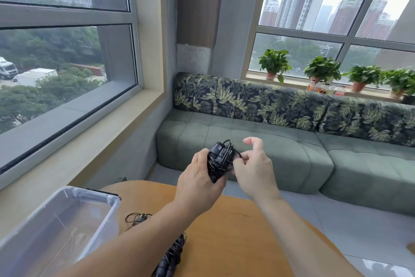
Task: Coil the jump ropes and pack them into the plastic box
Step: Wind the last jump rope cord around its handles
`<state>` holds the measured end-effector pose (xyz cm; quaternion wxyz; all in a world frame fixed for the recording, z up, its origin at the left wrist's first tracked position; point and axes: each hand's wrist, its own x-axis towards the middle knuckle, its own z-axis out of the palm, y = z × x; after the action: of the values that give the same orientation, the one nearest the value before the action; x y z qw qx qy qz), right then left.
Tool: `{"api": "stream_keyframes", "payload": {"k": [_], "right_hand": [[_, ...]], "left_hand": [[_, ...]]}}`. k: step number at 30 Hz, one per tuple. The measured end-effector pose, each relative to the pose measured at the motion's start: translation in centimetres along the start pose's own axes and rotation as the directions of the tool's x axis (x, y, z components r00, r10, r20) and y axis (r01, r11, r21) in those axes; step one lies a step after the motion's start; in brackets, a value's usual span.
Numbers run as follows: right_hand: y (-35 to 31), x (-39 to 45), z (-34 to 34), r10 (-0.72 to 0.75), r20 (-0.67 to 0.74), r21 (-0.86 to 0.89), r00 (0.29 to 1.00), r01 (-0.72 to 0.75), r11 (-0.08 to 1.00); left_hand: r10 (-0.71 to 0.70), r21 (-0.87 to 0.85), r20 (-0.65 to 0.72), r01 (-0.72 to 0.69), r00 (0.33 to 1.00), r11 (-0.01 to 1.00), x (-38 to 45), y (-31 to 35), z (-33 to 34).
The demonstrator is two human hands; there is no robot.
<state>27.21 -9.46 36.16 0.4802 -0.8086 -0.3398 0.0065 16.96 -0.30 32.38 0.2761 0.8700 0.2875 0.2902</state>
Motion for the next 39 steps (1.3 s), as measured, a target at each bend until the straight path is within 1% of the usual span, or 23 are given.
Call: {"api": "stream_keyframes", "payload": {"k": [2, 4, 6, 8, 10, 13, 16, 19, 21, 22, 23, 24, 25, 26, 27, 29, 31, 33, 34, 37, 39], "right_hand": [[-0.1, -0.4, 0.1, -0.083, 0.030, -0.065, 0.996, 0.085, 0.994], [-0.2, -0.6, -0.1, -0.180, 0.079, -0.132, 0.980, 0.189, 0.973], [-0.3, -0.2, -0.5, -0.245, 0.187, -0.220, 0.951, 0.284, 0.933], [-0.5, 0.3, -1.0, -0.269, 0.293, -0.314, 0.918, 0.358, 0.879], [-0.9, 0.7, -1.5, -0.240, 0.337, -0.353, 0.911, 0.358, 0.864], [-1.7, 1.9, -2.4, -0.143, 0.412, -0.423, 0.900, 0.328, 0.845], [-2.7, 2.5, -2.9, -0.064, 0.531, -0.493, 0.845, 0.370, 0.787], [-3.0, 2.9, -3.3, -0.010, 0.569, -0.493, 0.822, 0.351, 0.796], [-3.1, 3.3, -3.5, 0.013, 0.593, -0.516, 0.805, 0.368, 0.773], [-3.2, 3.5, -3.5, 0.012, 0.605, -0.546, 0.796, 0.404, 0.734], [-3.3, 3.6, -3.5, 0.002, 0.611, -0.593, 0.791, 0.457, 0.663], [-3.5, 3.5, -3.6, -0.023, 0.615, -0.640, 0.788, 0.516, 0.570], [-3.5, 3.4, -3.5, -0.064, 0.619, -0.668, 0.783, 0.567, 0.482], [-3.5, 3.3, -3.5, -0.111, 0.628, -0.673, 0.770, 0.609, 0.420], [-3.5, 3.1, -3.5, -0.158, 0.648, -0.658, 0.745, 0.652, 0.376], [-3.7, 2.7, -3.4, -0.218, 0.683, -0.621, 0.697, 0.711, 0.329], [-4.1, 2.6, -3.3, -0.259, 0.704, -0.582, 0.661, 0.746, 0.323], [-4.3, 2.7, -3.1, -0.277, 0.719, -0.545, 0.637, 0.765, 0.343], [-4.4, 2.8, -3.0, -0.288, 0.705, -0.527, 0.648, 0.751, 0.398], [-3.9, 3.3, -2.8, -0.293, 0.631, -0.411, 0.719, 0.629, 0.659], [-3.3, 3.6, -2.3, -0.264, 0.632, -0.386, 0.729, 0.591, 0.709]], "left_hand": [[0.019, 0.032, -0.017, -0.018, 1.000, 0.999, 0.3, 0.0, 0.3], [0.045, 0.062, -0.001, -0.045, 0.999, 0.997, 0.4, -0.3, 0.5], [0.066, 0.086, 0.015, -0.067, 0.998, 0.994, 0.2, -0.8, 0.6], [0.083, 0.114, 0.023, -0.085, 0.996, 0.990, 0.1, -1.2, 0.5], [0.099, 0.146, 0.028, -0.102, 0.995, 0.984, 0.2, -1.4, 0.4], [0.144, 0.196, 0.053, -0.152, 0.988, 0.969, 0.3, -1.3, 0.3], [0.155, 0.224, 0.076, -0.168, 0.985, 0.960, 0.1, -1.4, 0.2], [0.165, 0.257, 0.104, -0.187, 0.981, 0.948, 0.0, -1.3, 0.1], [0.181, 0.261, 0.136, -0.212, 0.974, 0.942, -0.2, -1.2, 0.1], [0.183, 0.258, 0.146, -0.216, 0.972, 0.942, -0.2, -1.2, 0.1], [0.181, 0.255, 0.153, -0.216, 0.972, 0.942, -0.2, -1.1, 0.1], [0.175, 0.257, 0.160, -0.212, 0.971, 0.943, -0.1, -1.1, 0.0], [0.174, 0.268, 0.173, -0.217, 0.969, 0.939, 0.1, -1.1, -0.1], [0.178, 0.284, 0.195, -0.229, 0.965, 0.931, 0.2, -1.1, -0.2], [0.178, 0.294, 0.219, -0.239, 0.959, 0.925, 0.3, -1.1, -0.2], [0.171, 0.292, 0.260, -0.246, 0.950, 0.924, 0.3, -1.2, -0.2], [0.164, 0.289, 0.299, -0.252, 0.940, 0.923, 0.0, -1.2, 0.0], [0.142, 0.269, 0.326, -0.236, 0.935, 0.934, -0.3, -1.2, 0.2], [0.137, 0.261, 0.340, -0.234, 0.930, 0.937, -0.2, -1.2, 0.1], [0.126, 0.235, 0.412, -0.239, 0.902, 0.942, 0.4, -1.1, -0.3], [0.111, 0.181, 0.438, -0.208, 0.892, 0.961, 0.4, -0.8, -0.4]]}}
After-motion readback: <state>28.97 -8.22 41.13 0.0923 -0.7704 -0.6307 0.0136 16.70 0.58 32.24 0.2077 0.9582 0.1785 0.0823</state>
